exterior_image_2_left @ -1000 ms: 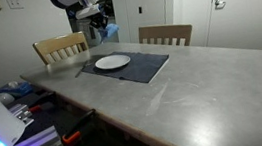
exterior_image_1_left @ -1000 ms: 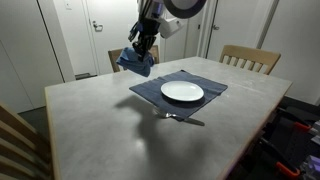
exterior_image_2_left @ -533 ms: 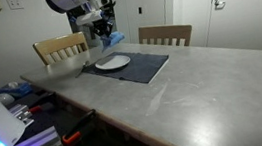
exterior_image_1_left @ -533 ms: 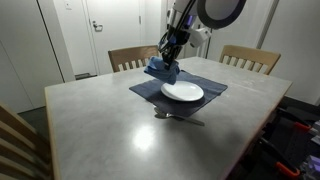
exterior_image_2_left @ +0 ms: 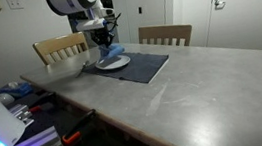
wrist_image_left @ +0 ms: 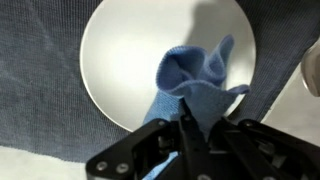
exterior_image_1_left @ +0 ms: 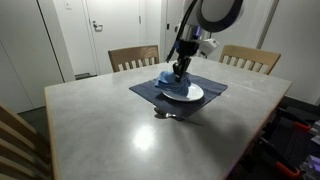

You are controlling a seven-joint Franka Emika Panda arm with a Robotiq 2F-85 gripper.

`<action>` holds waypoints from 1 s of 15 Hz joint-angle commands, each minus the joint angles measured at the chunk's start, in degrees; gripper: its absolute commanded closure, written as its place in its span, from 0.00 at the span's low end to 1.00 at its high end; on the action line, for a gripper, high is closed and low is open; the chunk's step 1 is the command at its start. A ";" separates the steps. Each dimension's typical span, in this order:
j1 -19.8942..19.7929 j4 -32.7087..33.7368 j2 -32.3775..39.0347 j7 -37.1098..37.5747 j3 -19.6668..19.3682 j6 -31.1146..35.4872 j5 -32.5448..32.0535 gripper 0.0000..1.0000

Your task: Use the blue towel to wipe the white plate

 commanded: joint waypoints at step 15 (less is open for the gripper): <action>-5.78 8.56 10.67 -5.17 5.45 -11.08 12.70 0.98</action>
